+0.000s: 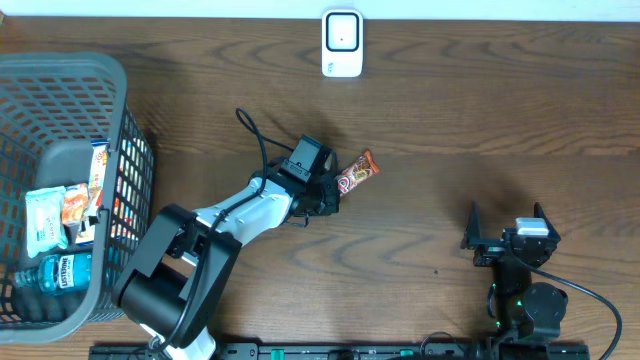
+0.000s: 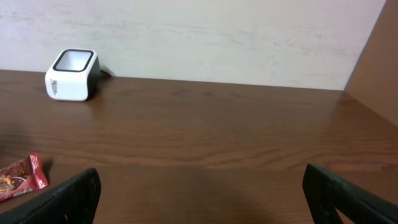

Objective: Scan the item barcode
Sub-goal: 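Carry the chocolate bar toward the white scanner with the left gripper, then open the left gripper to drop the bar on the table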

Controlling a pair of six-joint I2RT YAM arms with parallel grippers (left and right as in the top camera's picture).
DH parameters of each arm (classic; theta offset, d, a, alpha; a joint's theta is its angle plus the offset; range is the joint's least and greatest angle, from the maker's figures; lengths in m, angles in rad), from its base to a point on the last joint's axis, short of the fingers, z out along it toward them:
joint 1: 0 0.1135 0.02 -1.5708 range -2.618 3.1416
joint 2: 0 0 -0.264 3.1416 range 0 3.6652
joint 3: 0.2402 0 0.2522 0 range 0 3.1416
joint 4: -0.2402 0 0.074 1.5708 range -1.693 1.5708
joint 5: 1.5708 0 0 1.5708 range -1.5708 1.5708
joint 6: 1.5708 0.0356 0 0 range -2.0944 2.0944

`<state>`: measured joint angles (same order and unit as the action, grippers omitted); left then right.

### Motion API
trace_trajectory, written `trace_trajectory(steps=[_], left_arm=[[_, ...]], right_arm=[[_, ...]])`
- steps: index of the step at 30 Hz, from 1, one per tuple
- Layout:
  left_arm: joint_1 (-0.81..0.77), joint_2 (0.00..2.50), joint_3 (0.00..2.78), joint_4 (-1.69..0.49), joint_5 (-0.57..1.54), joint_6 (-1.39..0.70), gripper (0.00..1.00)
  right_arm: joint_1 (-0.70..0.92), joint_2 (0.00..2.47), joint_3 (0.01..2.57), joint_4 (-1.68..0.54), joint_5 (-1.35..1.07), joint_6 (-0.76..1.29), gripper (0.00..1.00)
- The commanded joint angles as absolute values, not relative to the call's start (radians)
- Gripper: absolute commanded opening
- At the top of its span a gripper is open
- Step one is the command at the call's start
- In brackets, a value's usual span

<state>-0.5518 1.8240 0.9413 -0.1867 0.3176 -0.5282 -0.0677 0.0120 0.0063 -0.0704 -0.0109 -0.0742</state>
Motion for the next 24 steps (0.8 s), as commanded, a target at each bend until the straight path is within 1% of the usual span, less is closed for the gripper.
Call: trace_trajectory(steps=[1,7,8,11,12,14,15,17,19,22,24], left_arm=[[-0.556,1.892,0.926,-0.199,0.302,-0.613,0.08],[-0.556,1.941,0.926,-0.200,0.302,-0.714,0.09],[-0.556,1.941,0.926,-0.200,0.304,-0.717,0.15],[-0.560,1.941,0.926,-0.200,0.305,-0.720,0.42],[-0.563,1.941,0.926,-0.200,0.305,-0.720,0.55],[-0.570,1.939,0.926,-0.200,0.305,-0.720,0.73],[-0.575,1.937,0.926,-0.200,0.305,-0.720,0.79],[-0.582,1.930,0.928,-0.200,0.305,-0.720,0.87],[-0.587,1.915,0.931,-0.200,0.305,-0.720,0.93],[-0.588,1.864,0.936,-0.208,0.305,-0.715,0.97],[-0.588,1.826,0.938,-0.212,0.305,-0.699,0.97]], right_arm=[[-0.060,0.008,0.006,-0.075,-0.006,-0.087,0.99],[-0.060,0.008,0.006,-0.075,-0.006,-0.087,0.99],[-0.060,0.008,0.006,-0.075,-0.006,-0.087,0.99],[-0.060,0.008,0.006,-0.075,-0.006,-0.087,0.99],[-0.060,0.008,0.006,-0.075,-0.006,-0.087,0.99],[-0.060,0.008,0.006,-0.075,-0.006,-0.087,0.99],[-0.060,0.008,0.006,-0.075,-0.006,-0.087,0.99],[-0.060,0.008,0.006,-0.075,-0.006,-0.087,0.99],[-0.060,0.008,0.006,-0.075,-0.006,-0.087,0.99],[-0.060,0.008,0.006,-0.075,-0.006,-0.087,0.99],[-0.060,0.008,0.006,-0.075,-0.006,-0.087,0.99]])
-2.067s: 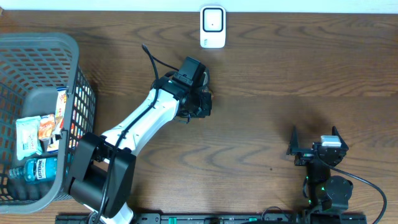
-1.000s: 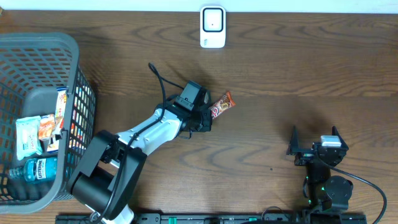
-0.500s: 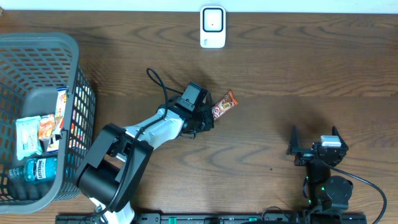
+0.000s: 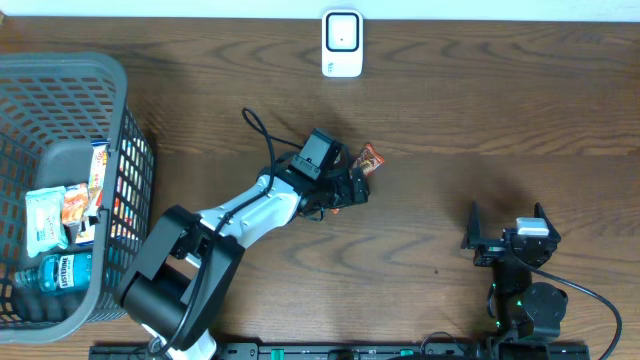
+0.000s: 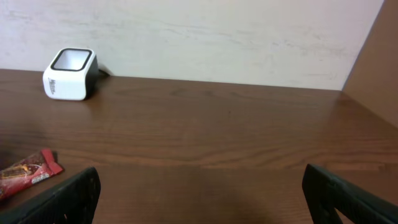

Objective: Scan the item barcode
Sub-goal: 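Open the left gripper to drop the bar on the table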

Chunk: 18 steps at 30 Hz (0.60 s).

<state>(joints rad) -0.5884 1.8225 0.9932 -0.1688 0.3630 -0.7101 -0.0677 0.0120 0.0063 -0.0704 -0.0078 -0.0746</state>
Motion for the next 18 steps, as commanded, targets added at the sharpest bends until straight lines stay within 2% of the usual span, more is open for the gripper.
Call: trace_trajectory(steps=[1,18], left_arm=[[-0.588,1.802,0.941,-0.218,0.303,-0.683,0.98],[-0.588,1.281,0.954,-0.416,0.055,-0.489,0.98]], right_arm=[[-0.060,0.008,0.006,-0.075,-0.006,-0.087,0.99],[-0.060,0.008,0.006,-0.075,-0.006,-0.087,0.99]])
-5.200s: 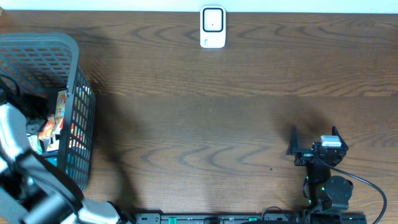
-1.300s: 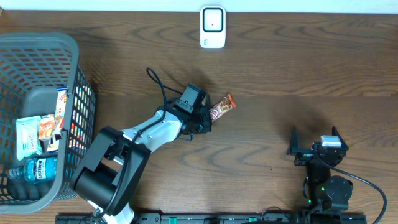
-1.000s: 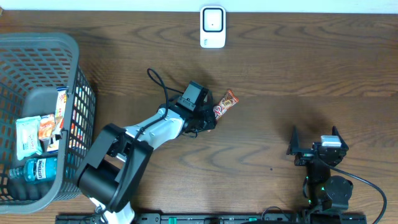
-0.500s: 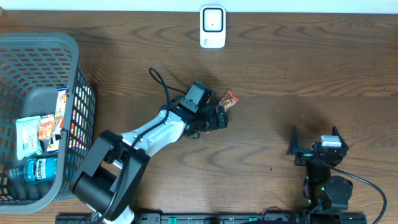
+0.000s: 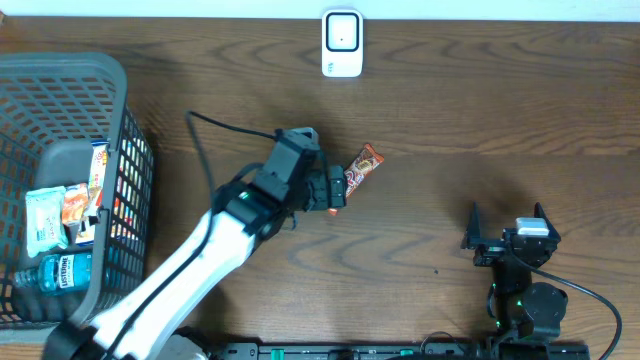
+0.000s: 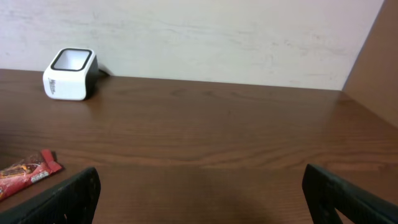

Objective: Scan the item barcode
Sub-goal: 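Open the left gripper to drop the bar on the table, then move the left gripper back into the basket toward the cream snack bag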

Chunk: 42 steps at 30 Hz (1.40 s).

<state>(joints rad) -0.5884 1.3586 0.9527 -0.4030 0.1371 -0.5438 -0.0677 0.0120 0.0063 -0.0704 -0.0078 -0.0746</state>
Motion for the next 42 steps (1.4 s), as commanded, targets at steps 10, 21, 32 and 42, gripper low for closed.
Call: trace_trajectory(steps=[10,21,32,42], left_arm=[[-0.588,1.068,0.959,-0.419,-0.076,-0.390,0.98],[-0.485,1.049,1.134,-0.566,-0.177,-0.370,0.98],[-0.251,1.049,1.411,-0.738,-0.177,-0.370,0.99],[-0.086,1.058,1.581,-0.751,-0.179,-0.348,1.00]], right_arm=[[-0.060,0.008,0.006,-0.075,-0.006,-0.087,0.99],[-0.060,0.008,0.006,-0.075,-0.006,-0.087,0.99],[-0.060,0.008,0.006,-0.075,-0.006,-0.087,0.99],[-0.060,0.008,0.006,-0.075,-0.006,-0.087,0.99]])
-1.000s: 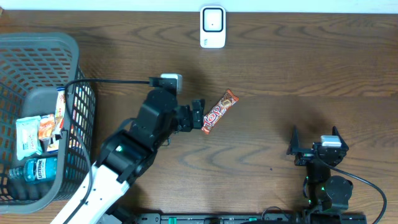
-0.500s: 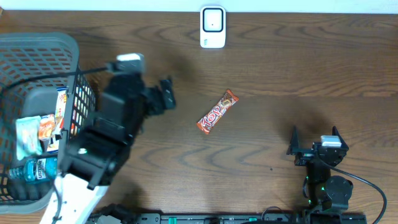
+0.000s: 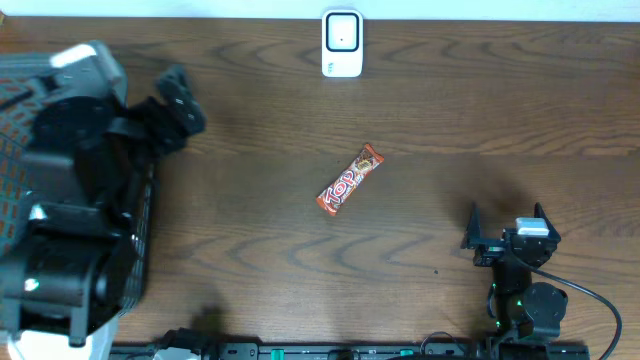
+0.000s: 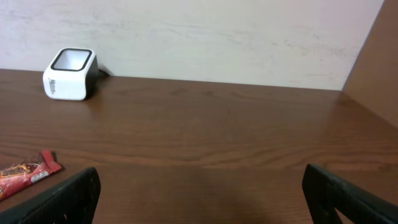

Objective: Scan the item barcode
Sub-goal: 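Move the left gripper back into the basket toward the cream snack bag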

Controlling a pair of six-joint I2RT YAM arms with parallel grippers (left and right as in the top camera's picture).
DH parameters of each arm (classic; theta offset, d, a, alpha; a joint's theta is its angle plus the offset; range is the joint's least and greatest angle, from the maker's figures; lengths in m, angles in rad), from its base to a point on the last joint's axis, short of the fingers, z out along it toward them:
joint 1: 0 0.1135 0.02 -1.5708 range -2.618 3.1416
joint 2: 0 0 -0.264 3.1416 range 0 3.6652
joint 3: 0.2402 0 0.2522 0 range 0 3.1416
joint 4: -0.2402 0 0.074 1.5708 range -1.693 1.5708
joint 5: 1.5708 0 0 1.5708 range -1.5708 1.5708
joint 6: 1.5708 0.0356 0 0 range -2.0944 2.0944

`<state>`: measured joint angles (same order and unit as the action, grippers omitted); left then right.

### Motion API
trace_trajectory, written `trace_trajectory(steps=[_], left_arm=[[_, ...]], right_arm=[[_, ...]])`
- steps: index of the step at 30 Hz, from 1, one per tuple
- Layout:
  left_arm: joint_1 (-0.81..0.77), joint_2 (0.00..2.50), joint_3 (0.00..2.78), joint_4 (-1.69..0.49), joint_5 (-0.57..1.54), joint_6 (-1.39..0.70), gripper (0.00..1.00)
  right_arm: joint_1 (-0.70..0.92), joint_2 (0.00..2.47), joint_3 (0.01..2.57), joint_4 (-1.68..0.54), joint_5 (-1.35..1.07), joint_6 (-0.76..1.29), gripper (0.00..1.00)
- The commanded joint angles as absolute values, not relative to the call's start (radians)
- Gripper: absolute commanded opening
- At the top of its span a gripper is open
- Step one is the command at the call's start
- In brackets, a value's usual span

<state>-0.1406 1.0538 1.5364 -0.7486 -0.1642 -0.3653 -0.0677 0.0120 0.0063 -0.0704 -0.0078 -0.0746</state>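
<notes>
A red and orange candy bar (image 3: 350, 180) lies flat and alone on the brown table (image 3: 450, 110), logo side up; its end shows at the left edge of the right wrist view (image 4: 28, 174). The white barcode scanner (image 3: 342, 42) stands at the far edge, also seen from the right wrist (image 4: 70, 74). My left arm (image 3: 70, 200) is raised near the camera at far left, large and blurred. Its gripper (image 3: 178, 105) is a dark shape whose jaws cannot be made out. My right gripper (image 3: 505, 240) rests at the near right, open and empty (image 4: 202, 205).
The left arm covers most of the far left side, where a basket stands hidden behind it. A pale wall (image 4: 217, 37) runs behind the scanner. A brown panel (image 4: 379, 68) closes off the right side in the right wrist view.
My left gripper was at the candy bar's left end in mid-table. Now that arm is lifted away to the far left and the whole bar lies uncovered. The right arm has not moved.
My left gripper held the candy bar at mid-table, then a little farther right toward the scanner. Then the bar lay on the table with the gripper at its left end. Now the bar lies alone there and the left arm is up over the basket side.
</notes>
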Motion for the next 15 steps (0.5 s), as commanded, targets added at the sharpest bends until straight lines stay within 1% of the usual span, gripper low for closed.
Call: trace_trajectory(steps=[1,6,12,15], left_arm=[[-0.056,1.064,1.591,-0.751,-0.186,-0.349,1.00],[0.087,1.085,1.608,-0.771,-0.199,-0.357,1.00],[0.267,1.141,1.608,-0.855,-0.199,-0.368,1.00],[0.320,1.180,1.608,-0.896,-0.195,-0.367,1.00]], right_arm=[[-0.060,0.008,0.006,-0.075,-0.006,-0.087,0.99],[-0.060,0.008,0.006,-0.075,-0.006,-0.087,0.99],[-0.060,0.008,0.006,-0.075,-0.006,-0.087,0.99],[-0.060,0.008,0.006,-0.075,-0.006,-0.087,0.99]])
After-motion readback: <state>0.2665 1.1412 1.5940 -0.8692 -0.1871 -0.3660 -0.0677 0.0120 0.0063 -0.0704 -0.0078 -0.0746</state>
